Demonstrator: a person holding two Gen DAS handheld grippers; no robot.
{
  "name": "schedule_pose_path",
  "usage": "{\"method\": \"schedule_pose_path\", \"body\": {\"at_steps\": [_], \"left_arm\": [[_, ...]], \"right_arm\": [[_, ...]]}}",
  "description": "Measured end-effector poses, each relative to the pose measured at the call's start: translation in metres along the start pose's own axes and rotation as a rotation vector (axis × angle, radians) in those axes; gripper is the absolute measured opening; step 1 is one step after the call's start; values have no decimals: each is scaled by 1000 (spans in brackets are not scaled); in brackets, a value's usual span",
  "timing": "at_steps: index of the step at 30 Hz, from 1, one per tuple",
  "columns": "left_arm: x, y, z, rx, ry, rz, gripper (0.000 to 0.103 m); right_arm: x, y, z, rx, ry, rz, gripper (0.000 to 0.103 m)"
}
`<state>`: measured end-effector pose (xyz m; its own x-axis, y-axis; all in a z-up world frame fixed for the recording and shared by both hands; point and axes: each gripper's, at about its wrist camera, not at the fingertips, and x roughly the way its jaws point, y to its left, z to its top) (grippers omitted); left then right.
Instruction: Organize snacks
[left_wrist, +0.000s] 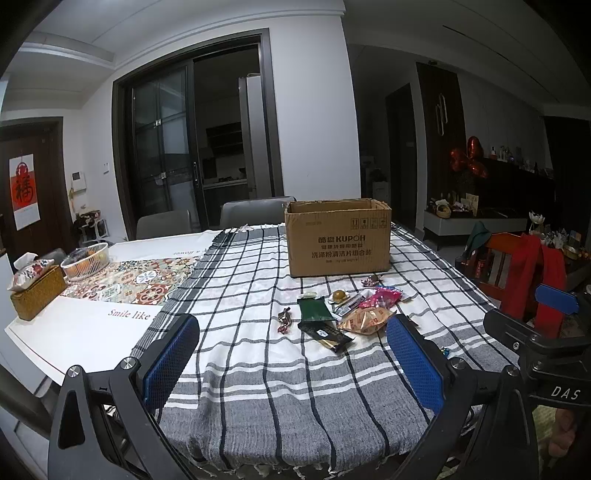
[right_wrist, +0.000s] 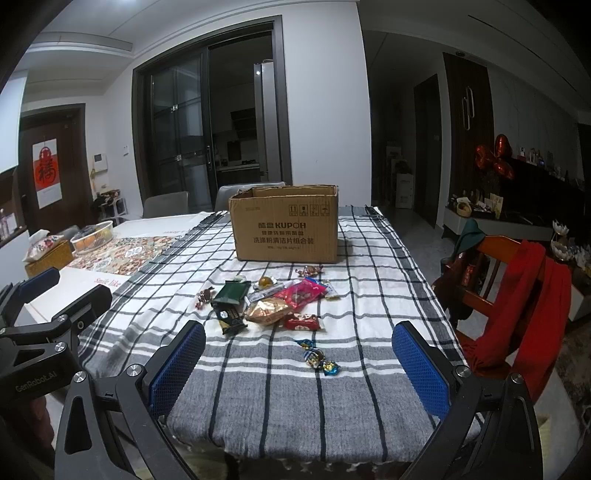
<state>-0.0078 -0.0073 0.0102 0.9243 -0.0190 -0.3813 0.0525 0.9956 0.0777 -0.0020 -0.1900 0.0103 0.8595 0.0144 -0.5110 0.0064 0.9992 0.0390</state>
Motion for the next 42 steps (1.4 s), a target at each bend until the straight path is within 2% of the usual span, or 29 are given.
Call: {"method": "schedule_pose_path", "body": {"at_steps": [31,42], "left_arm": [[1,0,-1,3,5,-4,103],[20,-11,-6,57,37,-66,103]], "right_arm": [[-1,-2,0,4,5,6,102],[28,-11,-11,9,47,21,102]]}}
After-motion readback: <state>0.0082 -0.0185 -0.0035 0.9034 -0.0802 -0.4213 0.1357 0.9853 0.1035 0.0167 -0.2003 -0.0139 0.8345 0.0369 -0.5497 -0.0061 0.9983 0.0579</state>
